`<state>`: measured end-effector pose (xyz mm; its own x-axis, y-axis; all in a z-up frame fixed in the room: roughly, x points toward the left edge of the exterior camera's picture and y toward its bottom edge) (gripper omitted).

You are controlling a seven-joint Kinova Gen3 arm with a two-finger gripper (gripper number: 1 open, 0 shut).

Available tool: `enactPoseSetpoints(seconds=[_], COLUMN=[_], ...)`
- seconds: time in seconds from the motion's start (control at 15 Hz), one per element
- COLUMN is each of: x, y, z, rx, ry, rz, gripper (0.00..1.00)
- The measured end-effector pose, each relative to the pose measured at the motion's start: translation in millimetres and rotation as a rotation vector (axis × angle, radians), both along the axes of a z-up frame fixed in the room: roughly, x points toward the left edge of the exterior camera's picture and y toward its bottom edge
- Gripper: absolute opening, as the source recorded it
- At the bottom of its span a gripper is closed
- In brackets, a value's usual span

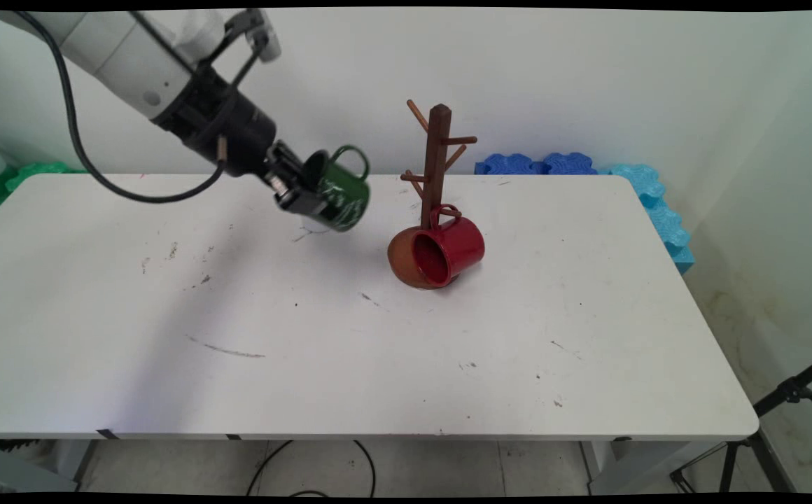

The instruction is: Place the picked object on the table

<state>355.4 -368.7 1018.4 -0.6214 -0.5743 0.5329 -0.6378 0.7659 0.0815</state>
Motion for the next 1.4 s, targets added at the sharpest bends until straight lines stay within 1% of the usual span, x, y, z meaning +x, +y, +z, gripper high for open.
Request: enactPoseSetpoints(seconds=[0.2, 0.4, 0.53, 1.07, 1.27, 1.4], x=[12, 18, 20, 14, 11, 10], y=[-12, -25, -32, -57, -67, -71], z=[-16, -34, -47, -98, -114, -121], rx=[-0.013, -0.024, -0.024, 0.004, 0.01, 0.014], ry=[-0.119, -0.216, -0.267, -0.387, -0.422, -0.435], rz=[-0.062, -0.116, -0.142, -0.199, -0.207, -0.209], gripper=[0.0, 0.0, 0.0, 0.0, 0.0, 0.0])
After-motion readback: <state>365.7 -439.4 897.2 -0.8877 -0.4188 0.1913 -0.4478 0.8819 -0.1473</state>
